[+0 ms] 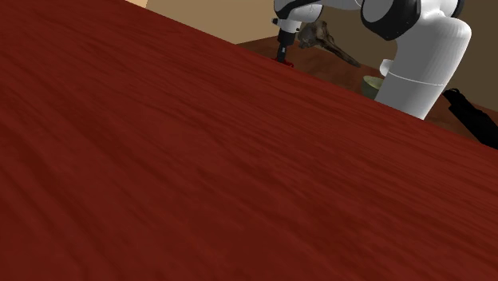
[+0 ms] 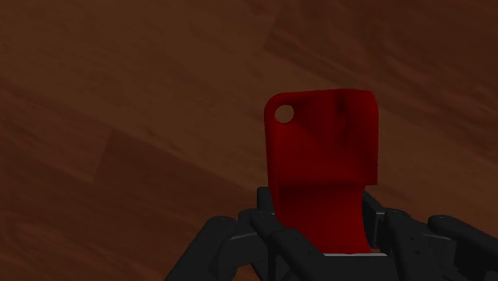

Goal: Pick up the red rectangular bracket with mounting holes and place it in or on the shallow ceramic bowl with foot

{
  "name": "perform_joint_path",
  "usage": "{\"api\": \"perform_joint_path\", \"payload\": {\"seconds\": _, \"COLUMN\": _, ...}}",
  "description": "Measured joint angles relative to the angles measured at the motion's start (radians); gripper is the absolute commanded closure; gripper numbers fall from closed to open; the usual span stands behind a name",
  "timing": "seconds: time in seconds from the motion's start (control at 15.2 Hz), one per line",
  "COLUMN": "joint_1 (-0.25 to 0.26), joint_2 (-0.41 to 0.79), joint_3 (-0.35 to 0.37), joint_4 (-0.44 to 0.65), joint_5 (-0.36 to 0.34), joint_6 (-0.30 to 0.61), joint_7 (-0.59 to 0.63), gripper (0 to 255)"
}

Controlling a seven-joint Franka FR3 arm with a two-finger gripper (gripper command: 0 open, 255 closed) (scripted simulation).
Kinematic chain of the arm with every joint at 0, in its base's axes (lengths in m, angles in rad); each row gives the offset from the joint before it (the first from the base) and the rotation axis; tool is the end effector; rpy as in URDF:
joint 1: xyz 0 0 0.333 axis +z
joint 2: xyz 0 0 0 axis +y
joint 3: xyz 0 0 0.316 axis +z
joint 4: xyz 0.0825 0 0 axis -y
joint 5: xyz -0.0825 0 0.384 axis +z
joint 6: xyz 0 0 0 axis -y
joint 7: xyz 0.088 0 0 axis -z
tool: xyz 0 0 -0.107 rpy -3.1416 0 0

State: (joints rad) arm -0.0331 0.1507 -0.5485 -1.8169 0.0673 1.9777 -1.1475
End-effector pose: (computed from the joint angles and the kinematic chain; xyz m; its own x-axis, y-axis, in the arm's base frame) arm 0.5122 -0.3154 0.4672 0.8543 0.5198 -0.0007 0.5194 -0.8537 0.0366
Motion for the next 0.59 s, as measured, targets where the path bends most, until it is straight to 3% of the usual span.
{"api": "perform_joint_path", "payload": {"seconds": 0.59, "joint_1": 0.0, "joint_2": 0.0, "joint_3": 0.0, "joint_4": 0.006, "joint_5": 0.0, "joint_6": -0.006, "joint_7": 0.0, "gripper": 255}}
